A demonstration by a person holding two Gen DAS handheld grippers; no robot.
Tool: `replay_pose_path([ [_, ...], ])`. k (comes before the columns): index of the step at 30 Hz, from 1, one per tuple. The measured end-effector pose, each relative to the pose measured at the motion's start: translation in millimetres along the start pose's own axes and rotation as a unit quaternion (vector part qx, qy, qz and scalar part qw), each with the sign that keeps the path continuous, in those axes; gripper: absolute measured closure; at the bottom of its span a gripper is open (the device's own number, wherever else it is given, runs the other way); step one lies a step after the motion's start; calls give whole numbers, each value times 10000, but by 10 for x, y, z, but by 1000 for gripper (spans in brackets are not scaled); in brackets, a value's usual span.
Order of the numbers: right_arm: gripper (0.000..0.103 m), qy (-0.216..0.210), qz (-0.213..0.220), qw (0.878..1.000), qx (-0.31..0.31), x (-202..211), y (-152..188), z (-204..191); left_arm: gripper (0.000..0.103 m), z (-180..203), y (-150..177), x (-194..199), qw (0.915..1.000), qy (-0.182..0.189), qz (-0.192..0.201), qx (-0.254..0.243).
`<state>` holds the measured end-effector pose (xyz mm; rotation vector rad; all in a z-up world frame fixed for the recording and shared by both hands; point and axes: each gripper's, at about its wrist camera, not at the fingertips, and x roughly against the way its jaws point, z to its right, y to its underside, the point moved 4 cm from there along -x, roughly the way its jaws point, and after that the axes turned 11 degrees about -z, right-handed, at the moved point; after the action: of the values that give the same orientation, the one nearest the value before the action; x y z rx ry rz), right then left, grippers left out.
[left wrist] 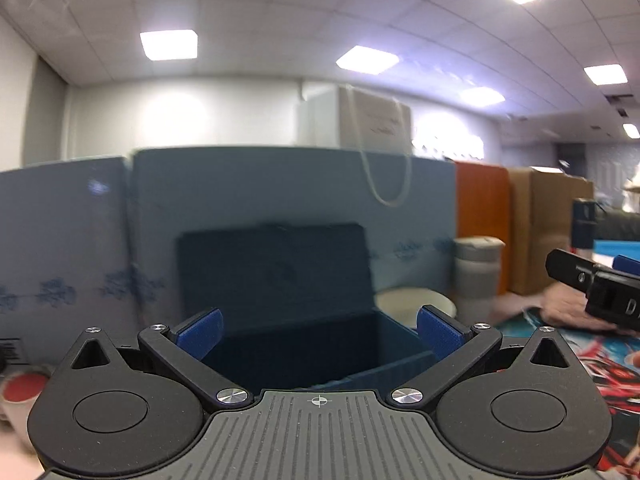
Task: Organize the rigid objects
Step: 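Lower the right tool to the mat and grasp the beige hand-cream tube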
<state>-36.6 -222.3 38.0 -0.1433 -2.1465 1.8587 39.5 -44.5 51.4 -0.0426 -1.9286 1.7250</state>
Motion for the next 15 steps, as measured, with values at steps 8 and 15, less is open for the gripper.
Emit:
replay_pose_path([
  [8,0,527,-1279,9892,-484,-230,-95,672,0,245,-121,-251,9841,1292,-1128,451],
  [15,0,625,-2555,9557,-1322,-532,0,1273,0,394,-195,-398,9764,1665,-1320,400],
])
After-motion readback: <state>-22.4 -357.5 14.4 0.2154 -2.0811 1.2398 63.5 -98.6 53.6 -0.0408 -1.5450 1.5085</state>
